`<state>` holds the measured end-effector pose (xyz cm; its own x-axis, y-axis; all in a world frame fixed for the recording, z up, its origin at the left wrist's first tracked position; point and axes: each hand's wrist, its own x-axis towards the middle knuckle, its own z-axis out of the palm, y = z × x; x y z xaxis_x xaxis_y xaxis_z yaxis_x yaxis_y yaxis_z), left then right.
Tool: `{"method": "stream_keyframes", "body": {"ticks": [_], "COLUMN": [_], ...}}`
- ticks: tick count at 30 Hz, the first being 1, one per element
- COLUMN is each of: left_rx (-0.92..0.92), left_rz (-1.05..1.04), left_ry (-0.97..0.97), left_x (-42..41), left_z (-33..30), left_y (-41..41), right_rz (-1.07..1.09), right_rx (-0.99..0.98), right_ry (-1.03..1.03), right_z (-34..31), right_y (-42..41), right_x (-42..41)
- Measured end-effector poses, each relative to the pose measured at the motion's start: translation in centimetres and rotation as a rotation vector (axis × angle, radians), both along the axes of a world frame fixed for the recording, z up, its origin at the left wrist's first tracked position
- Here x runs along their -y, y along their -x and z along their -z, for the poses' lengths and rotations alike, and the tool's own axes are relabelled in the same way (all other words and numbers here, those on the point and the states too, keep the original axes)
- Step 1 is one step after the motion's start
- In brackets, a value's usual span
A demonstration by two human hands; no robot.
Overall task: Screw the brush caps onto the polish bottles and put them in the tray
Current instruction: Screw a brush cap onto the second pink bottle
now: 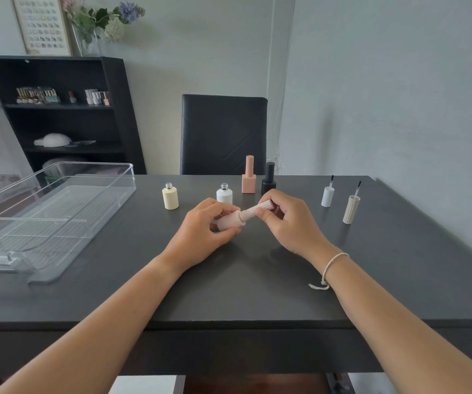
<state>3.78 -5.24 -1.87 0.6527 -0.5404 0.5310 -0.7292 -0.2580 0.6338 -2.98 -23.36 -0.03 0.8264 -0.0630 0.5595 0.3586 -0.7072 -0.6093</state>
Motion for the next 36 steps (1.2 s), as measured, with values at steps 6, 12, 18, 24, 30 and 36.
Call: {"method": "stream_keyframes", "body": {"ticks": [6,12,18,24,30,36], "left_rx": [-0.028,-0.038,0.007,-0.012,0.003,-0.001], "left_rz": [-0.012,-0.124,-0.305,-0.348,-0.336,-0.335], "left_ry": [0.021,-0.050,-0.271,-0.351,-0.354,-0.354], "left_x": [0.1,0.0,0.4,-0.3,0.2,0.3], "left_z": [-0.1,-0.1,0.0,0.1,0.1,0.1], "left_y": [0.0,-0.1,0.3,-1.1,-0.5,-0.6], "right_rz": [-0.002,0.014,0.068,0.070,0.100,0.180], "right_rx": [0.010,0.037,0.038,-0.053,-0.145,-0.158], "right_ry": [-0.035,-0.127,-0.112,0.026,0.191,0.356], "right_z": [0.0,-0.8,-4.6,-7.6,-8.0,-7.2], "right_y": [0.0,-0.5,-2.4,-8.6,-11.6,-13.1], "right_x": [-0.1,0.2,1.7,0.5,0.2,-0.5]}}
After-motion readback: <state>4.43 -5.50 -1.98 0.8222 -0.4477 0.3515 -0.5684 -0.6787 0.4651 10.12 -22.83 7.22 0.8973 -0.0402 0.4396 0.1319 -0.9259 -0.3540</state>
